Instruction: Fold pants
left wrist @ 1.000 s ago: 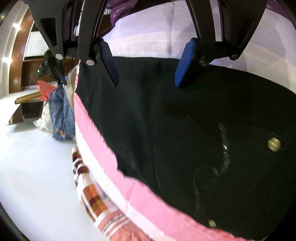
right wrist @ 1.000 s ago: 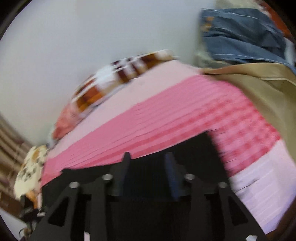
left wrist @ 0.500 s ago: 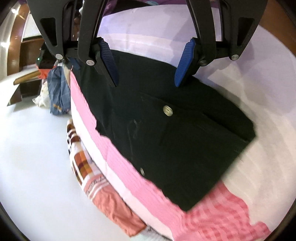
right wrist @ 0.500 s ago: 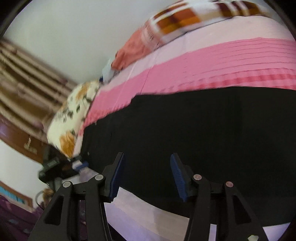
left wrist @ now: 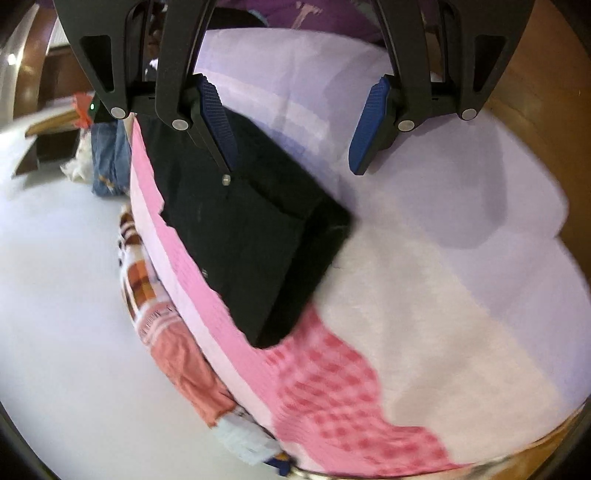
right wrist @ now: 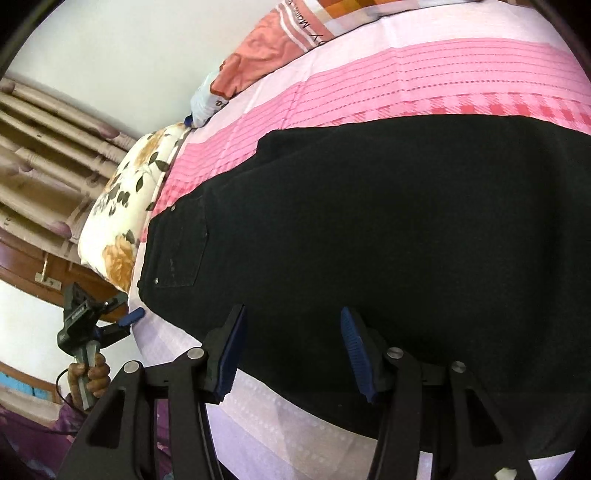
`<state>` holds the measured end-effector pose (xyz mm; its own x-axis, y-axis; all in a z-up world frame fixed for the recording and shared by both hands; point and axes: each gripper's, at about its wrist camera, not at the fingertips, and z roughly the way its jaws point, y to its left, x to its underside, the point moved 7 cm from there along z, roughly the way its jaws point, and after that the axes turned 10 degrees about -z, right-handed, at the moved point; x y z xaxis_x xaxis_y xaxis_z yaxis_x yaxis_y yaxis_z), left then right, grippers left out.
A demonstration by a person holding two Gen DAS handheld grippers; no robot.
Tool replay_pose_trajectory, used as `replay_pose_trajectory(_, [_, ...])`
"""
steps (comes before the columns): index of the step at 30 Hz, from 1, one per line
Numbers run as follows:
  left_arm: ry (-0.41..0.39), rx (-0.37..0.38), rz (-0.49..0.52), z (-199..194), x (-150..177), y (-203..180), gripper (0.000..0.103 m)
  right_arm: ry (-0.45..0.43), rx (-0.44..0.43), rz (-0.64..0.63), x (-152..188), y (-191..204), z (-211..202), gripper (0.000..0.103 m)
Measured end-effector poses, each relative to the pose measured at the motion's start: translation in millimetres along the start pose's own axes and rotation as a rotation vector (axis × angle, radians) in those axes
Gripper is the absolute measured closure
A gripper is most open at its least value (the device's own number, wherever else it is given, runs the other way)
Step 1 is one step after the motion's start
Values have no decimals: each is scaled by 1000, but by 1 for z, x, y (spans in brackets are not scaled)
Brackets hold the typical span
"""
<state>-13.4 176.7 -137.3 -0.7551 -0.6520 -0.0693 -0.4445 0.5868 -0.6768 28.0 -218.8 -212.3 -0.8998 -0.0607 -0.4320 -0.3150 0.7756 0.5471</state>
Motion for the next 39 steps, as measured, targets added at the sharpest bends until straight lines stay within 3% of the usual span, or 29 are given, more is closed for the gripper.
replay_pose_trajectory(2, [21,-27,19,13,-1,-5,44,-1,6,2,1,0,-4,54])
replay_pose_trajectory(4, [59,-9,14,23,1,-10,78,-1,11,2,3,1,-5,54])
replay_pose_trajectory(7, [6,-50,87,18,-3,-23,85,-6,12,15,4,-1,-6,53])
replay_pose_trajectory(13, [-93,-138,169,4,-15,-34,88,-16,-27,78,5,-11,-3,53])
replay_pose_trajectory(17, [-30,-179,117,20,-13,-10,88,-33,-61,128,7,-20,-8,52])
replay_pose_trajectory(20, [-29,-163,106,20,-15,-6,88,-58,-124,217,10,-35,-16,51])
replay_pose_trajectory(24, [-38,-203,151,21,-14,-10,88,-108,-174,317,14,-54,-37,49])
replay_pose_trajectory(26, [-31,-191,129,21,-15,-8,88,-172,-187,371,18,-70,-62,49])
replay_pose_trajectory(28, [-24,-186,111,23,-15,-4,88,-264,-134,455,31,-105,-106,47])
replay_pose_trajectory(31, [-27,-179,114,22,-15,-3,88,-350,28,551,64,-157,-167,46])
replay_pose_trajectory(36, [-18,-161,85,23,-16,-3,87,-436,249,660,126,-214,-246,45])
replay_pose_trajectory(39, [-21,-166,93,23,-16,-3,87,-503,290,742,160,-238,-274,45])
